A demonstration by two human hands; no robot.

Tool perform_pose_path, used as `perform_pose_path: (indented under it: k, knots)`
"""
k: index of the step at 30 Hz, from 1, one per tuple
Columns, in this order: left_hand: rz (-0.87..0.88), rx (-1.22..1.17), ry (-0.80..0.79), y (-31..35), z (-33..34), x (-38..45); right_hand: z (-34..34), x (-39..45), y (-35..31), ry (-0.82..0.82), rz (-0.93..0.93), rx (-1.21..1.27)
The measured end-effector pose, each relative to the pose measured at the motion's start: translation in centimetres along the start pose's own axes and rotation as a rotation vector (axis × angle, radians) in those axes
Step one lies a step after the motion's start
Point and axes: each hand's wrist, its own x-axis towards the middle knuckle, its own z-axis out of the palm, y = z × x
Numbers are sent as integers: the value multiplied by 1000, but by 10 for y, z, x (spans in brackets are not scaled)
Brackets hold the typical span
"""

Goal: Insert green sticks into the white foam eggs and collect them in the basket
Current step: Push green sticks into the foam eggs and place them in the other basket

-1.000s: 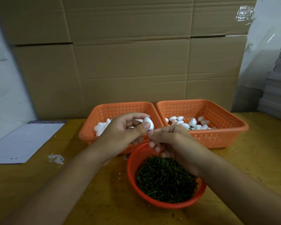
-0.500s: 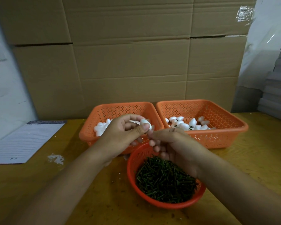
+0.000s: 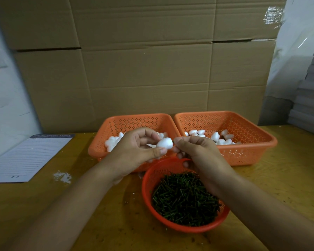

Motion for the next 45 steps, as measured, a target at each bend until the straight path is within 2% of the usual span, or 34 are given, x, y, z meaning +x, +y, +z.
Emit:
perform_pose_path:
  k: [11,16,25,34,38,45]
  knots:
    - [11,-4,38,0,1,0,-3,1,-1,-17,-22,-40]
    - [24,-40,86,2,3,0,0,-2,0,-125,-13,-128]
    - [5,-36,50,2,5,-2,4,-6,0,-152,-58,-116]
    - [-67,-296,-77,5,3,-4,-1,-6,-7,-315,12,-30]
    - [-57,-298,-64,6,3,-4,0,-6,-6,-248,-16,-40]
    - [25,-168,63,7,7,-3,6,-8,-2,-37,-237,-140]
